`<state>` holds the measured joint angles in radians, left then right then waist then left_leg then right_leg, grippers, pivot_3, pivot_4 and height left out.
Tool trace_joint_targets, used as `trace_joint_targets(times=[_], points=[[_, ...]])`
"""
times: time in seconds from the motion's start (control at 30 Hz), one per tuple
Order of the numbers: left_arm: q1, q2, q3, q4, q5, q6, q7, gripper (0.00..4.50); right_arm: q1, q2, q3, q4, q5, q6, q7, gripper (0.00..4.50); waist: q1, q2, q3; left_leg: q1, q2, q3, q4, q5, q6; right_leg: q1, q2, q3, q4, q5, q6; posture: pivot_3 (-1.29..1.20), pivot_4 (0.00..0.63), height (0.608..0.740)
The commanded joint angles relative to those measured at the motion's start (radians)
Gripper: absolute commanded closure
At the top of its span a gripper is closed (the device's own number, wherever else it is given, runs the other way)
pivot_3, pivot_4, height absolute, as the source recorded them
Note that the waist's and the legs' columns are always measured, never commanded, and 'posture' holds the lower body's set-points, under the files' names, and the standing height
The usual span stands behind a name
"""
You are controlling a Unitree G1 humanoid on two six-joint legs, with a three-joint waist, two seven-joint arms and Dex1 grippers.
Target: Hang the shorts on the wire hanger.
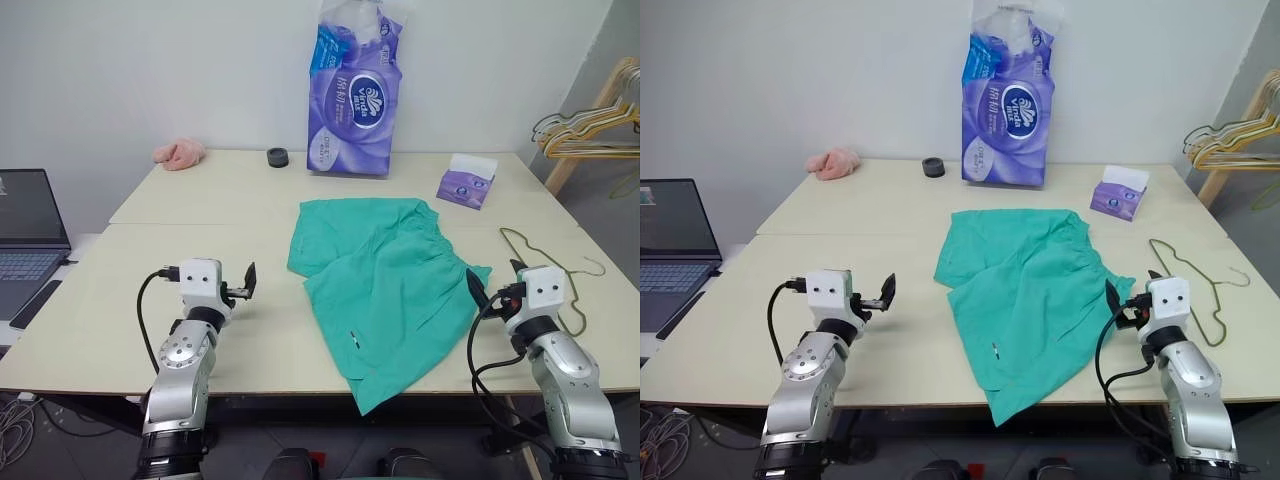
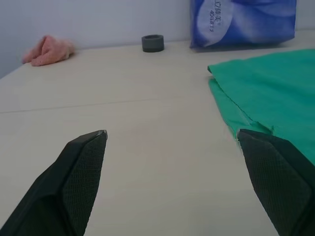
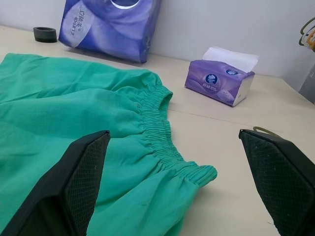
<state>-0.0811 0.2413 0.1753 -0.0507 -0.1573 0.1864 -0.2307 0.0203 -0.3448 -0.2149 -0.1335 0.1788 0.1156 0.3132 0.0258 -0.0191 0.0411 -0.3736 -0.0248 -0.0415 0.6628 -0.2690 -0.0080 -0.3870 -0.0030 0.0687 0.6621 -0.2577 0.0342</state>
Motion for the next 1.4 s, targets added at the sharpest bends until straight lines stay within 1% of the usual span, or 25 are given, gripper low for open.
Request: trace_joint_targets(times=[0.03, 0.17, 0.3, 0.4, 0.5, 0.57, 0.63, 0.7, 0.83, 1.17, 1.27, 1.4], points=[[0.018, 0.038, -0.043, -0.079, -0.029, -0.036, -0.107, 0.00, 0.003, -0.025, 0.007, -0.059, 0.000, -0.011, 0.028, 0.03, 0.000, 0.000, 0.000, 0.000, 0.000, 0.000, 0.000, 0.000, 0.000, 0.000, 0.000, 0.000, 0.000, 0.000, 0.000, 0.09, 0.009, 0.740], [0.038, 0.121, -0.128, -0.112, -0.078, 0.024, -0.291, 0.00, 0.046, -0.092, 0.061, -0.131, 0.029, 0.003, 0.152, 0.03, -0.002, 0.000, 0.000, 0.001, 0.000, 0.001, -0.001, 0.000, 0.000, 0.000, 0.000, 0.000, 0.000, -0.004, -0.001, 0.07, 0.015, 0.740], [0.010, 0.209, -0.201, -0.149, -0.120, 0.081, -0.453, 0.00, 0.117, -0.211, 0.112, -0.242, 0.065, 0.027, 0.321, 0.03, -0.003, 0.001, 0.001, 0.001, 0.000, 0.001, 0.000, 0.000, 0.000, 0.001, 0.000, 0.000, 0.000, -0.007, 0.001, 0.05, 0.017, 0.740], [-0.012, 0.298, -0.280, -0.204, -0.175, 0.165, -0.620, 0.00, 0.176, -0.316, 0.121, -0.322, 0.116, 0.083, 0.436, 0.03, -0.005, 0.001, 0.001, 0.001, 0.000, 0.001, -0.001, 0.000, 0.000, 0.001, 0.000, 0.000, 0.000, -0.007, 0.002, 0.03, 0.020, 0.740], [-0.030, 0.371, -0.351, -0.248, -0.202, 0.219, -0.741, 0.00, 0.211, -0.381, 0.122, -0.355, 0.129, 0.106, 0.493, 0.03, -0.010, 0.000, 0.002, 0.002, 0.001, 0.001, -0.001, 0.000, 0.000, 0.001, 0.000, 0.000, 0.000, -0.008, 0.001, 0.01, 0.022, 0.740], [-0.043, 0.415, -0.407, -0.268, -0.212, 0.255, -0.823, 0.00, 0.221, -0.398, 0.114, -0.357, 0.131, 0.108, 0.506, 0.03, -0.018, 0.000, 0.002, 0.003, 0.001, 0.001, -0.001, 0.000, 0.000, 0.002, 0.000, 0.000, 0.000, -0.009, 0.001, 0.00, 0.024, 0.740], [-0.054, 0.440, -0.443, -0.269, -0.206, 0.268, -0.866, 0.00, 0.223, -0.400, 0.108, -0.356, 0.133, 0.109, 0.507, 0.03, -0.024, 0.000, 0.003, 0.004, 0.001, 0.001, -0.002, -0.001, 0.000, 0.003, 0.000, 0.000, 0.000, -0.012, -0.004, -0.02, 0.026, 0.740], [-0.074, 0.437, -0.482, -0.240, -0.176, 0.249, -0.884, 0.00, 0.232, -0.397, 0.100, -0.352, 0.131, 0.102, 0.506, 0.03, -0.027, 0.000, 0.004, 0.005, 0.001, 0.001, -0.002, -0.001, 0.000, 0.003, 0.001, 0.000, 0.000, -0.013, -0.005, -0.02, 0.027, 0.740], [-0.133, 0.375, -0.532, -0.140, -0.109, 0.211, -0.853, 0.00, 0.265, -0.385, 0.102, -0.363, 0.119, 0.085, 0.497, 0.03, -0.025, 0.000, 0.006, 0.006, 0.001, 0.000, -0.002, -0.001, 0.000, 0.005, 0.001, 0.000, 0.000, -0.013, -0.003, -0.03, 0.028, 0.740], [-0.176, 0.345, -0.633, -0.004, 0.040, 0.082, -0.879, 0.00, 0.280, -0.371, 0.120, -0.395, 0.093, 0.079, 0.477, 0.03, -0.043, 0.000, 0.007, 0.009, 0.002, 0.000, -0.002, -0.003, 0.001, 0.007, 0.001, 0.001, 0.000, -0.012, -0.001, -0.07, 0.025, 0.740], [-0.183, 0.330, -0.642, 0.033, 0.074, 0.040, -0.868, 0.63, 0.279, -0.369, 0.119, -0.395, 0.087, 0.076, 0.475, 0.00, -0.044, 0.001, 0.007, 0.009, 0.002, -0.001, -0.002, -0.003, 0.001, 0.008, 0.001, 0.001, 0.000, -0.012, 0.000, -0.07, 0.025, 0.740], [-0.200, 0.305, -0.647, 0.093, 0.123, -0.030, -0.838, 1.82, 0.270, -0.369, 0.119, -0.384, 0.075, 0.070, 0.475, 0.00, -0.043, 0.001, 0.007, 0.009, 0.002, -0.001, -0.002, -0.003, 0.001, 0.009, 0.001, 0.001, -0.001, -0.013, 0.000, -0.07, 0.022, 0.740]])
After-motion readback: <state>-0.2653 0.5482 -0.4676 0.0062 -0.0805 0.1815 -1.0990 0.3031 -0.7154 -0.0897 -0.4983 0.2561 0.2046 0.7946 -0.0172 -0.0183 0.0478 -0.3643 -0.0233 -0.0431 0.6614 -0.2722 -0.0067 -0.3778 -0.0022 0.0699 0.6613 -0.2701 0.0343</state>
